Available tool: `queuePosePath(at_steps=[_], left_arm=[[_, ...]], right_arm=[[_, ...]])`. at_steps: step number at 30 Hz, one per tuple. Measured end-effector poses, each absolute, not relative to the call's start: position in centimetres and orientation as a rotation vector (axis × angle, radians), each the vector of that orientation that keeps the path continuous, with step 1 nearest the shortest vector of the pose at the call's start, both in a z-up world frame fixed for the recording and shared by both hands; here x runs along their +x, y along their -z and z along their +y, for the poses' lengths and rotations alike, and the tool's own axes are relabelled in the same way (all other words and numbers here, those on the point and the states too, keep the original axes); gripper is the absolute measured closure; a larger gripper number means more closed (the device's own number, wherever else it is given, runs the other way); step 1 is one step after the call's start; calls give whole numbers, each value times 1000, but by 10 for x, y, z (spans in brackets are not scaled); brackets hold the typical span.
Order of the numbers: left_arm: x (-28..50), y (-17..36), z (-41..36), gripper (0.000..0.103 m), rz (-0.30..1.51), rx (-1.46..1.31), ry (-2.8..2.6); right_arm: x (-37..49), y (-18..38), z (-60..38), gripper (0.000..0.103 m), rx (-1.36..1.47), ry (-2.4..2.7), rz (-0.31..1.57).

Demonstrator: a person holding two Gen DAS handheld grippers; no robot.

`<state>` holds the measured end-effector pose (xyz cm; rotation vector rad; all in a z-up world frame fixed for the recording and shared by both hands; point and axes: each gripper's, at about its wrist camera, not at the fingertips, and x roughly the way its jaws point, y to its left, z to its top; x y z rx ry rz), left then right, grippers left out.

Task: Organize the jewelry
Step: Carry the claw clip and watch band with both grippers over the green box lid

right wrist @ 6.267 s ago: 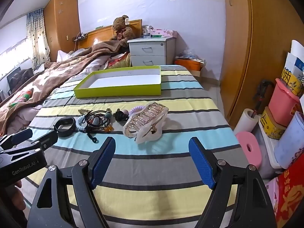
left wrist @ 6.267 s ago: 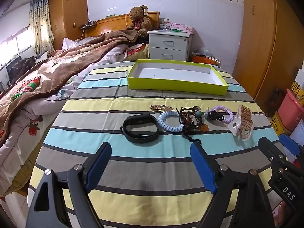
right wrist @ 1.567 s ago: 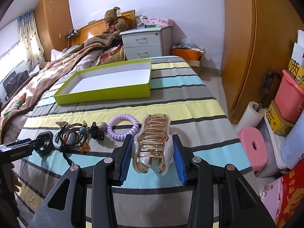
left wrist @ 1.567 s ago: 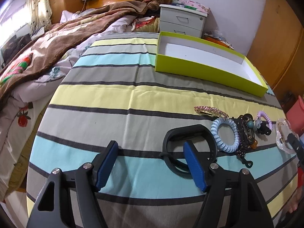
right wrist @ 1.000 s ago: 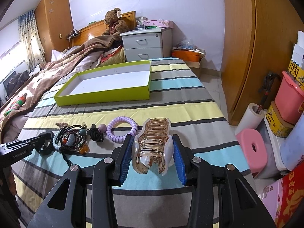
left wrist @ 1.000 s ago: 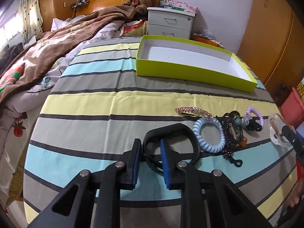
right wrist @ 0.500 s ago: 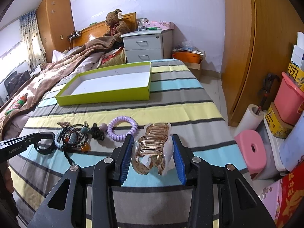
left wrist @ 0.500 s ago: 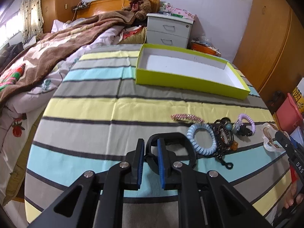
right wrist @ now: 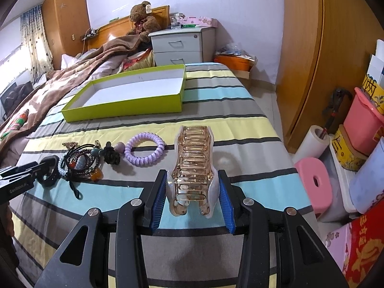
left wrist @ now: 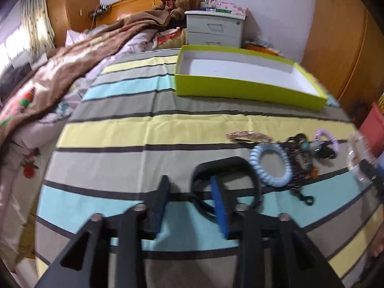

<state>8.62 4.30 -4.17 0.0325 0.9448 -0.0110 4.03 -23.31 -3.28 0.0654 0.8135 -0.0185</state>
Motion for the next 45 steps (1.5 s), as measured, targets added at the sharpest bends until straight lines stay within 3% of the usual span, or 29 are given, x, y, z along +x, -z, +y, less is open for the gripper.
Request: queuePosePath(at_steps=[4,6,7,12,33,45], left_arm=[[89,43,45,58,952,24,28],[88,42,39,76,949,49,54],[87,42,35,80,948,58,70],[85,38,41,86,940,14,79],[84,-21,50,88,803,-69,96],[117,-35,42,88,799,-90,129]], right_arm=[[41,35,-233,61,63,10,827],[41,34,-232,61,55,11,824],[40,34,-231,61,53,10,822],[39,31,-233,61,61,7,806],[38,-15,-235,62,86,-25,690],[80,-43,-226,62,80,-73,641]])
